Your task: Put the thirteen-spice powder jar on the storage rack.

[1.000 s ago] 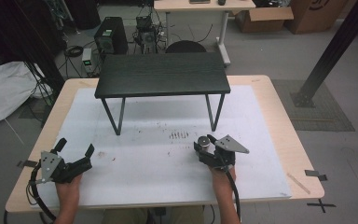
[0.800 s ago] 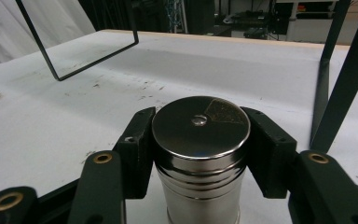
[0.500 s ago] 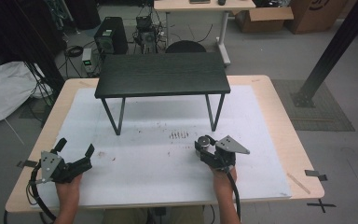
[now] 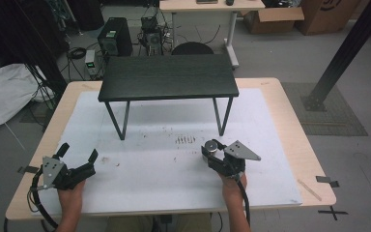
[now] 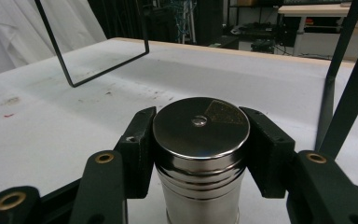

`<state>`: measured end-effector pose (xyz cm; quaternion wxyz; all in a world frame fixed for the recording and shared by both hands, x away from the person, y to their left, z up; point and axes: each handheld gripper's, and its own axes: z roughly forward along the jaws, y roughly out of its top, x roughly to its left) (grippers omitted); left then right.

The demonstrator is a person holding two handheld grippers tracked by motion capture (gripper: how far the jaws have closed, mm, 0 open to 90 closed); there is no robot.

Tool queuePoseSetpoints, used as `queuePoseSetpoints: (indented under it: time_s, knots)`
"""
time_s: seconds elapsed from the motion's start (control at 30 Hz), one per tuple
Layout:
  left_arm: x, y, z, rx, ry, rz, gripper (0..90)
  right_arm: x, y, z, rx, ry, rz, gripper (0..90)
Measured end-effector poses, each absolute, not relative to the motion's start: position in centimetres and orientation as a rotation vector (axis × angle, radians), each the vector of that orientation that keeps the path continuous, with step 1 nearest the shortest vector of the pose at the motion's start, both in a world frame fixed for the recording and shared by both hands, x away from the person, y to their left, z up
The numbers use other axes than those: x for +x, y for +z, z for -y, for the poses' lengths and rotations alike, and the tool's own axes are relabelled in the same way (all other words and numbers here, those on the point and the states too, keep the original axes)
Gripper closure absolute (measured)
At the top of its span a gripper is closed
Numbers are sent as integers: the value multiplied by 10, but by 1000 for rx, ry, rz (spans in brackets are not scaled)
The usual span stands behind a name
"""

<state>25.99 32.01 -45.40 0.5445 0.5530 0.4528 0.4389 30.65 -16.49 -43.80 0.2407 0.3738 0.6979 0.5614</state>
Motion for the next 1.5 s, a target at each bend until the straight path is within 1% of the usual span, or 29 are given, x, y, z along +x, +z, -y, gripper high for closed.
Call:
queuePoseSetpoints:
  time_s: [0.2,1.17,1.5]
  knots:
    - [260,-454,-320,1312,1042,-1074,4,305,-432,166,1012,1557,-1907,490]
    - [260,-454,-320,1309,1041,-1074,4,304,-381,162,908,1674,-1930,491]
    - [260,-454,-320,1308,1041,-1074,4,306,-356,160,859,1704,-1945,490]
